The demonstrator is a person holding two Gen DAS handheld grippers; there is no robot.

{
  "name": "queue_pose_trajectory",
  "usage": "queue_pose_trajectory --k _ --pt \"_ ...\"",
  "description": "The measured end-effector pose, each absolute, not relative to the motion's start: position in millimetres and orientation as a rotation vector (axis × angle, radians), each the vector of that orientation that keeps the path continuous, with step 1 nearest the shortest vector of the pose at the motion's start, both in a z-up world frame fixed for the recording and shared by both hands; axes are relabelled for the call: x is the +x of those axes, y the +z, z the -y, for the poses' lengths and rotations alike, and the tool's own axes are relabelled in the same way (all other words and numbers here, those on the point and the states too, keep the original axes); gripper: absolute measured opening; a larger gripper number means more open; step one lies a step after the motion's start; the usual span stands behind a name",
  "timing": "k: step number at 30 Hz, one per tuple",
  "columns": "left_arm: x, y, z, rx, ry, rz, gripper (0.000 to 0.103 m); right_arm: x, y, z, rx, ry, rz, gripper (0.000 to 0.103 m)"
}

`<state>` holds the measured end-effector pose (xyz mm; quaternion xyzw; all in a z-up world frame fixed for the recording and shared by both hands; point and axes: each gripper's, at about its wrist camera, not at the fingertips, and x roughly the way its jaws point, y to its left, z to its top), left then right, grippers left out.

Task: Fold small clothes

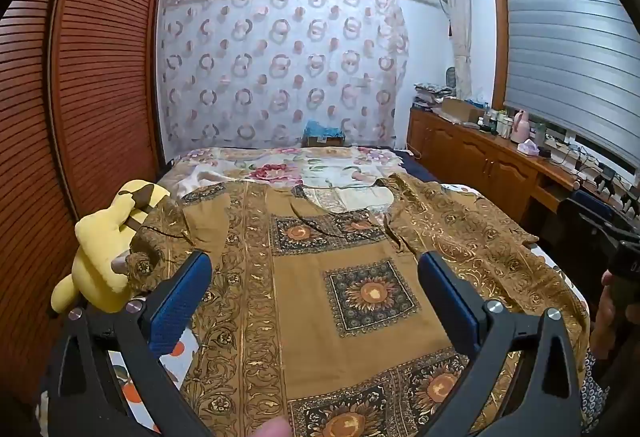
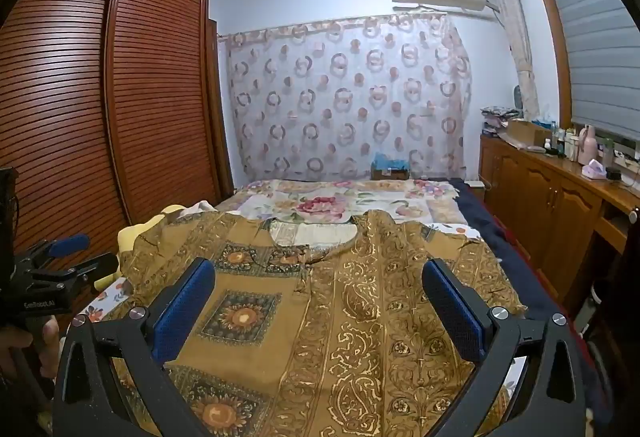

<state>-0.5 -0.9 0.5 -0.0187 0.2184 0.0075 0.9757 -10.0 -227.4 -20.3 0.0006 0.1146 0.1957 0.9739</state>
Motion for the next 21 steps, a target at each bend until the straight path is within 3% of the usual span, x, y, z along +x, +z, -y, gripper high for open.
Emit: queue_pose_trajectory --k 21 --pt "-5.0 3.8 -0.7 -0.044 0.011 -0.431 0.103 -10.8 -20.2 227.7 0.004 0.401 -0.234 0.103"
